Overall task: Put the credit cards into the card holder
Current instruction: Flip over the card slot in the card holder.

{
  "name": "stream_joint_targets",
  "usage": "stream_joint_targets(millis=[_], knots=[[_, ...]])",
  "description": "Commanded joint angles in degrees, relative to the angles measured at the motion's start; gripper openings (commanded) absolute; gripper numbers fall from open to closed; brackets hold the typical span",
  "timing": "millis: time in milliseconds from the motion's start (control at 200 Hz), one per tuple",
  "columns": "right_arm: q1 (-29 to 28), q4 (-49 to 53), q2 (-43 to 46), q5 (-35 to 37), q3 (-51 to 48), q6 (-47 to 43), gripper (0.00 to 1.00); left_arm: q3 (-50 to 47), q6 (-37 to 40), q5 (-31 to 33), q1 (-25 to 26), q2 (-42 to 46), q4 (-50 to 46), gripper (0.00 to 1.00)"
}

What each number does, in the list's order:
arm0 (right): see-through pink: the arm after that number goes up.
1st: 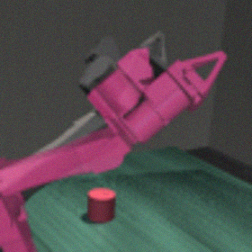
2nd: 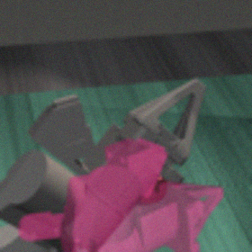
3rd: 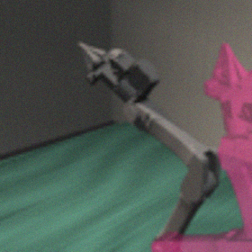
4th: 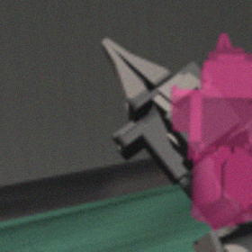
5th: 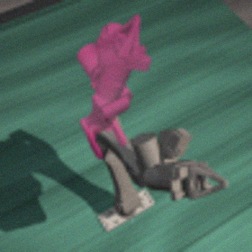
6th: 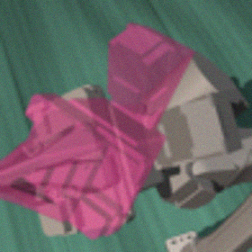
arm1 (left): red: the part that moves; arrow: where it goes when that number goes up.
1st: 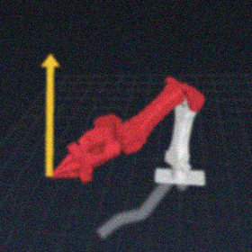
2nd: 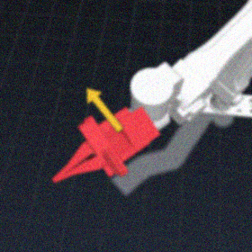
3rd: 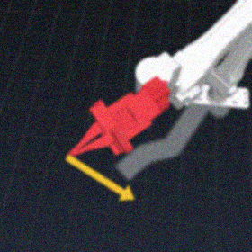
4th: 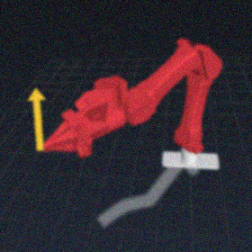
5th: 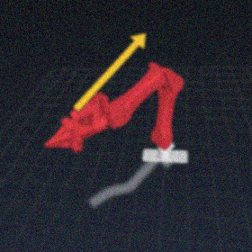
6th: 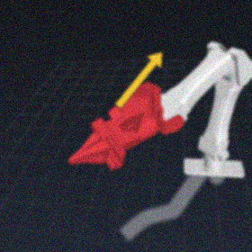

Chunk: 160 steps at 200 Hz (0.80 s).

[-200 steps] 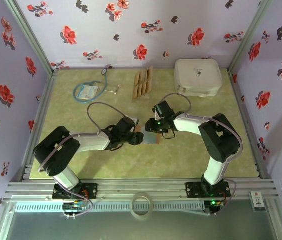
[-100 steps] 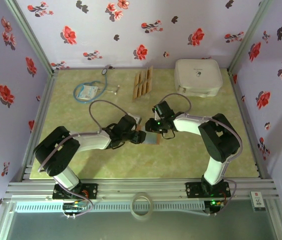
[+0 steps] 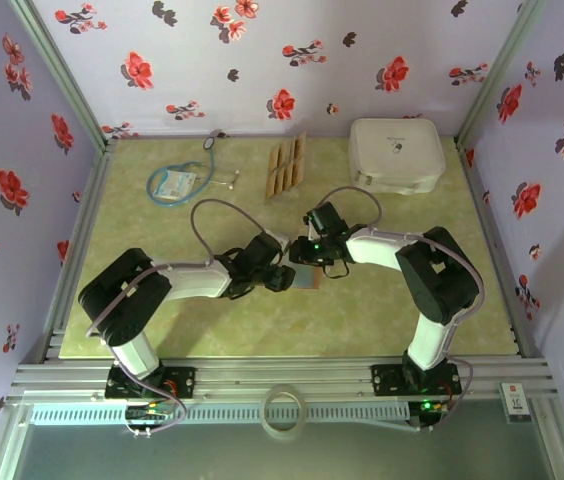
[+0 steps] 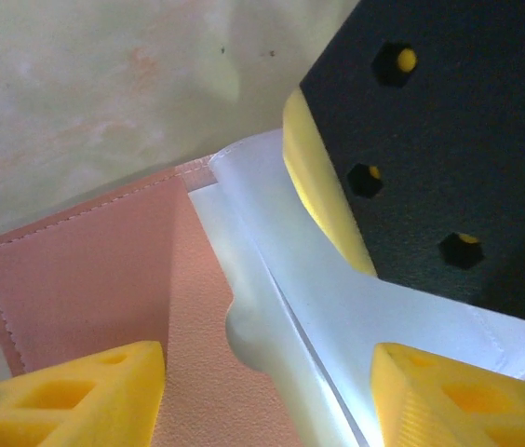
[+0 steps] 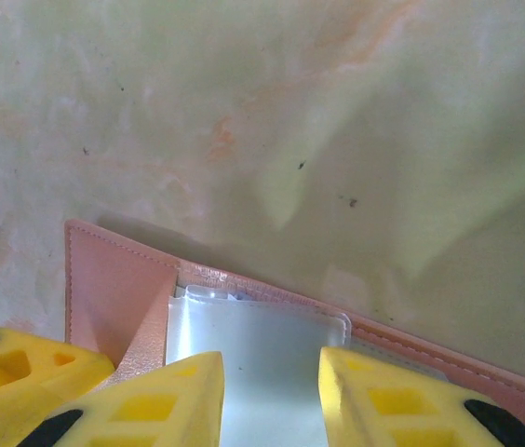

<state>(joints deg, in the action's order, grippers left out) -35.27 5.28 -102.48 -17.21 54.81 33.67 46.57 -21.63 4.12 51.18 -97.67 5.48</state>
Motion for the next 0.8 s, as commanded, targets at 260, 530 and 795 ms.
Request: stream_joint_targets(millis=[260,530,795], knots=[[-0.31,2.23,0.91,-0.54,1.34,1.2,0.48,0.17,1.59,3.61,1.03,-2.16,-2.66,0.54],[0.46,3.4,4.53,0.37,1.54,1.88,0.58,-0.1,1.54,3.59,1.03,-3.23,-2.49,0.5],[0.73,3.6,4.96,1.41,0.85,2.44,0.6,-0.77,1.42,3.53,1.03,-3.67,-1.79,0.49]])
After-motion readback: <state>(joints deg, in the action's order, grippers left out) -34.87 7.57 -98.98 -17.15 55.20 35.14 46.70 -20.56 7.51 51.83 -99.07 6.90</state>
